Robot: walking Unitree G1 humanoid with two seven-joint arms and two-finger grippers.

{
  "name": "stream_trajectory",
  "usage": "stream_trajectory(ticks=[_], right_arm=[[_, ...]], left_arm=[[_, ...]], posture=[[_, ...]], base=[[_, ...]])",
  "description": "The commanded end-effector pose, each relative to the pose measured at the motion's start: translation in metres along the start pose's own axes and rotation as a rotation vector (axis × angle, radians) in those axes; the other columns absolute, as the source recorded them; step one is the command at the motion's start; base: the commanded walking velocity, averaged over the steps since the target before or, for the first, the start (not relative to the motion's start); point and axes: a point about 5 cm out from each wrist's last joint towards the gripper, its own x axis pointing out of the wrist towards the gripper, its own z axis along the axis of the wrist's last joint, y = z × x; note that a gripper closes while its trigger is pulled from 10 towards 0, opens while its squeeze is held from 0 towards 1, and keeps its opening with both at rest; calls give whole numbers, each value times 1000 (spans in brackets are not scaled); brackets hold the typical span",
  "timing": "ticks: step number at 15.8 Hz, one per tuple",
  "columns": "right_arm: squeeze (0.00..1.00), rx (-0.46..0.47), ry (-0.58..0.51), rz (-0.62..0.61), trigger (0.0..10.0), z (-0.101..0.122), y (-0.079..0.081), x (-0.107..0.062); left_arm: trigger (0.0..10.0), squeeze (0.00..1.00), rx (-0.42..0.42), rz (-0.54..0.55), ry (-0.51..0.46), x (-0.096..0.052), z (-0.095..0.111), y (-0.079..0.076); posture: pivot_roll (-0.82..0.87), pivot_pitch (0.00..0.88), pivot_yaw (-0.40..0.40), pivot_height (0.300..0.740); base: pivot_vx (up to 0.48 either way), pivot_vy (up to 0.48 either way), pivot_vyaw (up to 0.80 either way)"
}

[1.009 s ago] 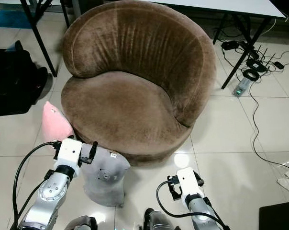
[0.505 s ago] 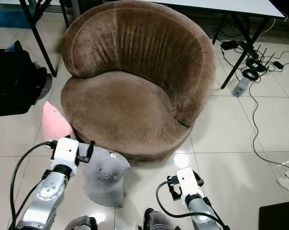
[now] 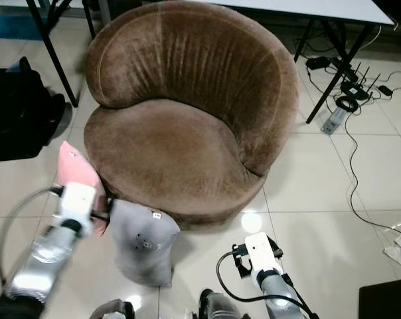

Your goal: Move the pillow to the sofa from floor

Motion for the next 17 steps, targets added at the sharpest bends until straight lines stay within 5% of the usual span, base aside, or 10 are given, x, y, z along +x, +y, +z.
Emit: stream_trajectory(ticks=[1,3,5,10,17], right_arm=[[0,-5,23,1,10000,-7,1,-4],[0,-4,18,9,10000,-7,3,-4],[0,1,-40,2,10000,7,-4,3],[0,-13,-307,24,10000,55,-3,4],[0,-33,-332,53,10000,79,5,-12]], left_arm=[[10000,0,12,-12,27,2,-1,10],[10000,0,67,-1,38,8,12,42],[10000,0,90,34,-2,12,27,56],[10000,0,58,-11,-7,15,20,30],[10000,0,-64,14,23,14,8,12]], posture=[[97,165,-80,740],[106,172,-74,740],[108,175,-69,740],[88,182,-69,726],[85,190,-78,652]], base=[[0,0,0],[0,0,0],[0,0,0],[0,0,0],[0,0,0]])
